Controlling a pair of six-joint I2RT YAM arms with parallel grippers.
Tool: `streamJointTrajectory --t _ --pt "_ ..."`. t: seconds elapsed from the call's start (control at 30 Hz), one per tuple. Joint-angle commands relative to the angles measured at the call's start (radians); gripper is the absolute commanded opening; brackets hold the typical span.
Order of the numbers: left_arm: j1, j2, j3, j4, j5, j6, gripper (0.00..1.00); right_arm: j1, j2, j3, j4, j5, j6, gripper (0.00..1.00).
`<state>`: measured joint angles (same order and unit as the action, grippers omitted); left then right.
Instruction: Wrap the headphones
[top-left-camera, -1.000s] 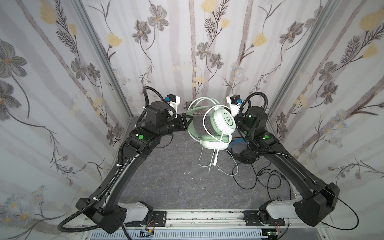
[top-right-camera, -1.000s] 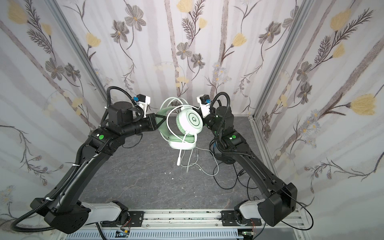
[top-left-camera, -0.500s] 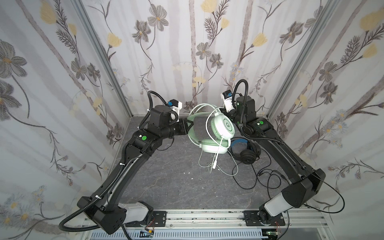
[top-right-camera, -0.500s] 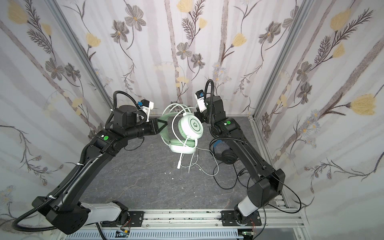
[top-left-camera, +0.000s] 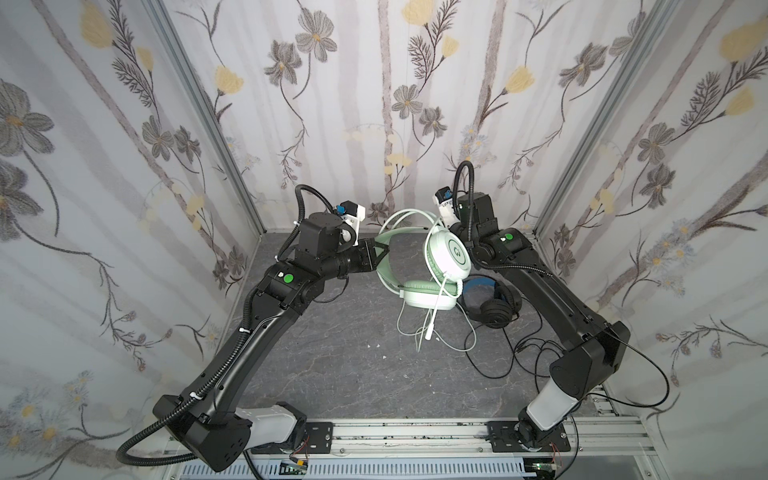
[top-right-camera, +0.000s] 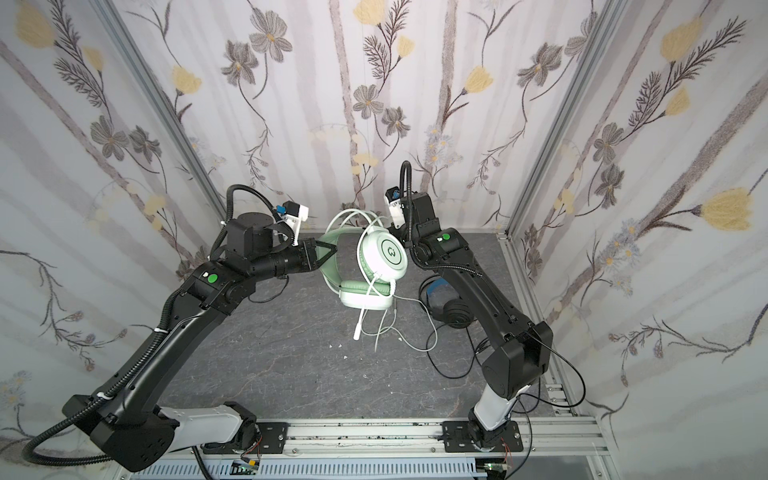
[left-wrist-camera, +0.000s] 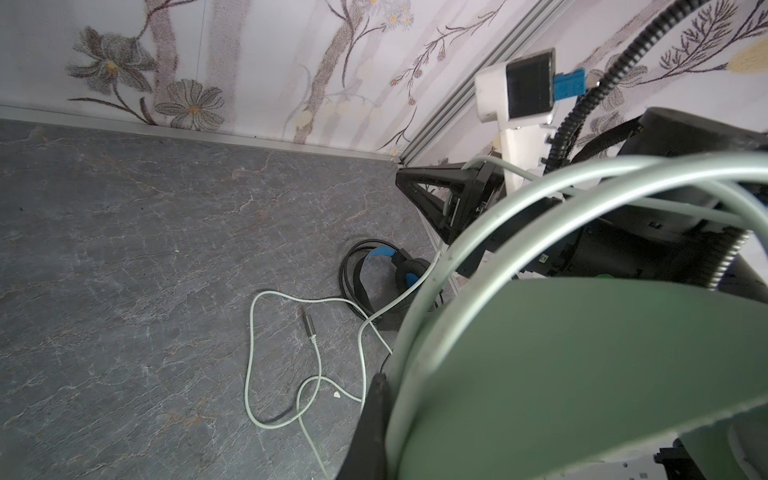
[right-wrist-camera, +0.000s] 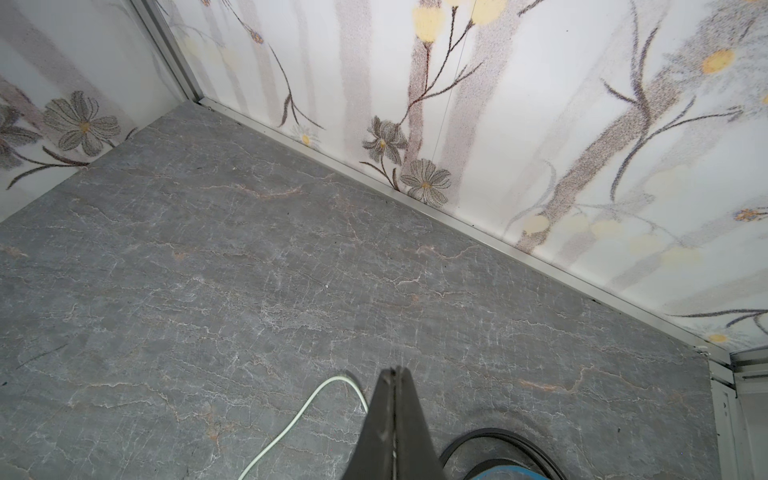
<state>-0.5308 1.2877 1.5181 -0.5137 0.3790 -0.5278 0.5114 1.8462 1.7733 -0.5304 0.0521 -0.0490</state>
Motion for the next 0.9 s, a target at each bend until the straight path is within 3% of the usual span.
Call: streamJointTrajectory --t 0.0,0.2,0.37,0.87 --pt "-0.001 -0.001 -0.002 0.166 0.053 -0.082 0.0 0.0 -0.019 -0.033 0.036 -0.033 0.018 0.03" --pt "0.0 0.01 0.02 0.231 0.051 -0.126 0.0 0.001 -0.106 -0.18 0.215 -0.151 0.047 0.26" --pt "0.003 0.019 0.055 0.223 0.051 -0.121 0.0 -0.001 -0.208 -0.38 0.471 -0.26 0.094 0.45" --pt "0.01 0.035 0.136 0.251 0.003 -0.161 0.0 0.0 -0.22 -0.647 0.917 -0.445 0.292 0.48"
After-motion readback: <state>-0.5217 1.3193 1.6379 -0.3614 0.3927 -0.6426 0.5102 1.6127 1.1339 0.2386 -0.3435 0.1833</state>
